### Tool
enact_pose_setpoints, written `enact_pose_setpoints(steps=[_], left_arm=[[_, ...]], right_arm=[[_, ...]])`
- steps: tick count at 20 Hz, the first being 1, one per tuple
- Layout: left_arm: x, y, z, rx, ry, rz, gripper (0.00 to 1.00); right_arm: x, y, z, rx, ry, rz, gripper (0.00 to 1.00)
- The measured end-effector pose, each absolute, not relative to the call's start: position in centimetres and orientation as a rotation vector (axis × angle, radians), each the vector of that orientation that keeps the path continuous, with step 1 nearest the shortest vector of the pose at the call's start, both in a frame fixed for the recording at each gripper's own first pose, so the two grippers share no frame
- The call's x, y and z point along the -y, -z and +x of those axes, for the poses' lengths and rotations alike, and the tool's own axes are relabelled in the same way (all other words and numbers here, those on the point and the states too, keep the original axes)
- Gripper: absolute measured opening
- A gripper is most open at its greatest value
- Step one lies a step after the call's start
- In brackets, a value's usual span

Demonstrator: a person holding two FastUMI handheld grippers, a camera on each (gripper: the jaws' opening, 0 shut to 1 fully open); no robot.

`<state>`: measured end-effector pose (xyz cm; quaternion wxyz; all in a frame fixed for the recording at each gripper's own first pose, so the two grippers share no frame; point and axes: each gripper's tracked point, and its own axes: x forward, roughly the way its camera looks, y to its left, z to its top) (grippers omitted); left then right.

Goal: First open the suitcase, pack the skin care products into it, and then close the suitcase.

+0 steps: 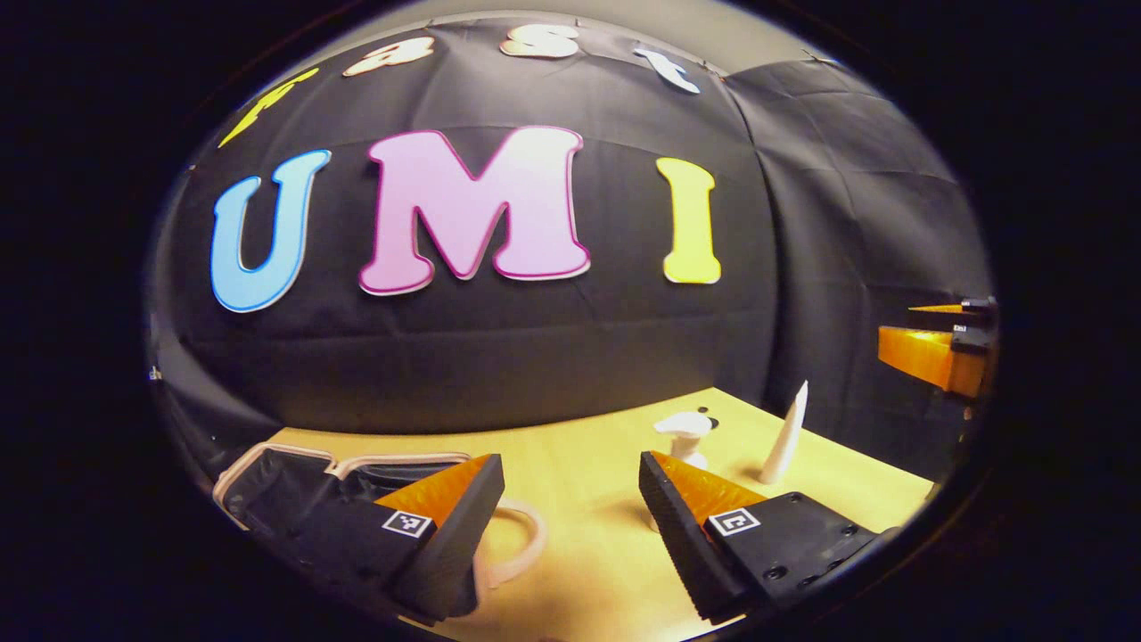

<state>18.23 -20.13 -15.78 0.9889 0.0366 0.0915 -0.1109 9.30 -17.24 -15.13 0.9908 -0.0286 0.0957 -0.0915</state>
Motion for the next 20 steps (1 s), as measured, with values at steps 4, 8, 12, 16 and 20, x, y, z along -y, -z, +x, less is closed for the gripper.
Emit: enact_pose_setpoints(steps=[4,8,12,16,20], left_arm=[[24.6,20.7,20.0,-0.262,0.256,0.021,0.97],[26.9,23.8,23.3,-0.282,0.266,0.012,0.97],[29.2,25.0,27.0,-0.248,0.29,0.04,0.97],[30.2,26.1,29.4,-0.247,0.279,0.033,0.97],[30.2,26.4,30.3,-0.252,0.289,0.017,0.65]], right_arm=[[18.8,18.0,10.5,-0.223,0.184,-0.028,0.97],[19.5,20.3,11.2,-0.251,0.182,-0.018,0.97],[19.0,22.7,11.4,-0.277,0.162,-0.031,0.97],[18.7,25.6,12.0,-0.313,0.173,-0.006,0.97],[18.1,29.5,13.7,-0.373,0.21,0.059,0.97]])
